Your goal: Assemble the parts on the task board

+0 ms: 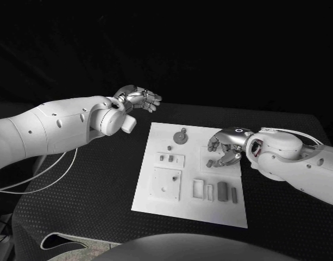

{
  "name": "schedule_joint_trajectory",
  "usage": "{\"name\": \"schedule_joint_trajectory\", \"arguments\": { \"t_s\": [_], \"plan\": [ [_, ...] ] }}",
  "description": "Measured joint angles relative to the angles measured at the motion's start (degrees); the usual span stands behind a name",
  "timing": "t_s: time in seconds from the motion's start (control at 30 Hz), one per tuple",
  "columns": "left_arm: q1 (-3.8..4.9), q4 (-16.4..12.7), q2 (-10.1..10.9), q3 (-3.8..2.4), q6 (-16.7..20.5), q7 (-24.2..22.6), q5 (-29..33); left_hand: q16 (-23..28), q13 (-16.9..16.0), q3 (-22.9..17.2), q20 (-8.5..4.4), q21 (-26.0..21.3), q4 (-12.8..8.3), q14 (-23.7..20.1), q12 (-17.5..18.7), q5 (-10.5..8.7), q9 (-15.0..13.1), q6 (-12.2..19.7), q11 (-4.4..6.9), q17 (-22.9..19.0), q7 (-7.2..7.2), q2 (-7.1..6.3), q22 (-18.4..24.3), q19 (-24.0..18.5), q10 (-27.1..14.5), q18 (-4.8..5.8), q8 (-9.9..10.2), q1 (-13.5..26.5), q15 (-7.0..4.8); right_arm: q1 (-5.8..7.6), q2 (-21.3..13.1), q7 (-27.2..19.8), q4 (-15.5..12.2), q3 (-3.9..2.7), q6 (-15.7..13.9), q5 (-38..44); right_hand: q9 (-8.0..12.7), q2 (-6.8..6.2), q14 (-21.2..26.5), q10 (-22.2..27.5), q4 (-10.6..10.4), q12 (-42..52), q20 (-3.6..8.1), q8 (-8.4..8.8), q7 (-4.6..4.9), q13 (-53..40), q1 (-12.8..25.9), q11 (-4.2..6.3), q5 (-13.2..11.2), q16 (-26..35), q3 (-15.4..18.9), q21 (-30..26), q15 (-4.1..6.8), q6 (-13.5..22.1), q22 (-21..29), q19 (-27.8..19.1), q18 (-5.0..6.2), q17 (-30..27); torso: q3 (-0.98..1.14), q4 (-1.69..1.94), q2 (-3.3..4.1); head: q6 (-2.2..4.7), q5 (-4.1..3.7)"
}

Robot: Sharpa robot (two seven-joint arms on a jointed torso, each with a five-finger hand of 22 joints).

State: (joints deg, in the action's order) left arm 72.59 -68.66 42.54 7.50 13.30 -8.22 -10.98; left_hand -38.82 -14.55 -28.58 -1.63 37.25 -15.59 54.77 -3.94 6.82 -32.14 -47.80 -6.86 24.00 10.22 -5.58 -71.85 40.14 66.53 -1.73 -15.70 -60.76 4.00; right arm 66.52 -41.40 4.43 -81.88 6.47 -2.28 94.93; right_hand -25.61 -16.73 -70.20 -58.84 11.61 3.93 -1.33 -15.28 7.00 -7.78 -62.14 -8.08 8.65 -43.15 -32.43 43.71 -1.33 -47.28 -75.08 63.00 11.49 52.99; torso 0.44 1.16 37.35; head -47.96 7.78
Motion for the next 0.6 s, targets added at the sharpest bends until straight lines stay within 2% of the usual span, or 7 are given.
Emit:
{"name": "schedule_joint_trajectory", "arguments": {
  "t_s": [0.13, 0.23, 0.33, 0.43, 0.5, 0.6],
  "plan": [
    [0.0, 0.0, 0.01, 0.0, 0.0, 0.0, 0.0, 0.0, 0.0, 0.0, 0.0, 0.0, 0.0, 0.0, 0.0, 0.0, 0.0, 0.0, 0.0, 0.01, 0.0, 0.0, -0.05, 0.0, 0.0, 0.0, 0.0, 0.0, 0.0, -0.09, -0.02, 0.21, 0.11, 0.24, 0.88, 0.72, 0.0, 0.0, 0.53, -0.01, 0.0, 0.23, 0.0, -0.3, 0.0, 0.09, 0.0, 0.06, 1.03, -0.33, 0.0, 0.39, 0.07, 0.0, 0.01, -0.6, -0.01, 0.0, -0.07, 0.03, -0.01, -0.01, -0.08],
    [0.0, -0.03, 0.03, 0.0, -0.01, 0.01, 0.0, 0.0, 0.0, 0.0, 0.0, 0.0, 0.0, 0.0, 0.0, 0.0, 0.0, 0.0, 0.0, 0.01, 0.0, 0.0, -0.05, 0.0, 0.0, 0.0, 0.0, 0.0, 0.0, -0.28, 0.24, 0.3, 0.56, 0.53, 1.17, 1.2, -0.1, 0.55, 0.54, -0.43, 0.0, 0.49, 0.0, -0.65, 0.0, 0.09, -0.55, 0.62, 1.12, -0.67, 0.0, 0.48, 0.06, 0.0, 0.01, -0.61, -0.01, 0.0, -0.1, 0.04, -0.01, -0.12, -0.13],
    [0.0, -0.04, 0.04, 0.0, -0.03, 0.01, 0.0, 0.0, 0.0, 0.0, 0.0, 0.0, 0.0, 0.0, 0.0, 0.0, 0.0, 0.0, 0.0, 0.02, 0.0, 0.0, -0.05, 0.0, 0.0, 0.0, 0.0, 0.0, 0.0, -0.8, 0.92, 0.36, 1.21, 0.98, 1.11, 1.75, -0.19, 1.22, 0.53, -1.29, -0.23, 0.93, 0.0, -1.13, 0.04, 0.09, -1.23, 0.82, 0.15, -1.18, -0.75, 1.04, 0.07, -0.6, 0.02, -0.61, -0.02, -0.04, -0.14, 0.07, -0.01, -0.13, -0.15],
    [0.0, -0.04, 0.03, 0.0, -0.04, 0.02, 0.0, 0.0, 0.0, 0.0, 0.0, 0.0, 0.0, 0.0, 0.0, 0.0, 0.0, 0.0, 0.0, 0.06, 0.0, 0.0, -0.04, 0.0, 0.0, 0.0, 0.0, 0.0, 0.0, -1.55, 1.78, 0.46, 1.91, 1.11, 0.56, 2.22, -0.26, 1.01, -0.04, -3.24, -1.06, 2.7, 0.05, -1.51, 0.49, -0.14, -2.78, 1.31, -3.07, -1.89, -3.07, 1.9, 0.88, -1.24, 0.01, -0.55, -0.02, -0.25, -0.15, 0.1, -0.01, -0.13, -0.12],
    [0.0, -0.04, 0.03, 0.0, -0.05, 0.02, 0.0, 0.0, 0.0, 0.0, 0.0, 0.0, 0.0, 0.0, 0.0, 0.0, 0.0, 0.0, 0.0, 0.06, 0.0, 0.0, -0.04, 0.0, 0.0, 0.0, 0.0, 0.0, 0.0, -1.95, 2.34, 0.53, 2.38, 1.15, 0.02, 2.53, -0.17, 0.51, -0.26, -3.84, -1.96, 3.56, 0.56, -1.51, 0.93, -0.13, -3.57, 1.34, -4.81, -2.31, -5.44, 2.22, 1.09, -1.67, 0.02, -0.04, -0.04, -0.43, -0.14, 0.12, -0.01, -0.16, -0.08],
    [0.0, -0.02, 0.03, 0.0, -0.08, 0.02, 0.0, 0.0, 0.0, 0.0, 0.0, 0.0, 0.0, 0.0, 0.0, 0.0, 0.0, 0.0, 0.0, 0.06, 0.0, 0.0, -0.04, 0.0, 0.0, 0.0, 0.0, 0.0, 0.0, -2.3, 2.9, 0.6, 2.86, 1.15, -0.7, 2.86, 0.01, 0.44, -0.61, -4.48, -2.74, 4.34, 0.75, -1.51, 1.18, -0.13, -3.64, 1.74, -5.11, -2.67, -6.88, 2.8, 1.42, -1.93, 0.03, 0.38, -0.08, -0.64, -0.14, 0.18, -0.01, -0.25, -0.01]
  ]
}}
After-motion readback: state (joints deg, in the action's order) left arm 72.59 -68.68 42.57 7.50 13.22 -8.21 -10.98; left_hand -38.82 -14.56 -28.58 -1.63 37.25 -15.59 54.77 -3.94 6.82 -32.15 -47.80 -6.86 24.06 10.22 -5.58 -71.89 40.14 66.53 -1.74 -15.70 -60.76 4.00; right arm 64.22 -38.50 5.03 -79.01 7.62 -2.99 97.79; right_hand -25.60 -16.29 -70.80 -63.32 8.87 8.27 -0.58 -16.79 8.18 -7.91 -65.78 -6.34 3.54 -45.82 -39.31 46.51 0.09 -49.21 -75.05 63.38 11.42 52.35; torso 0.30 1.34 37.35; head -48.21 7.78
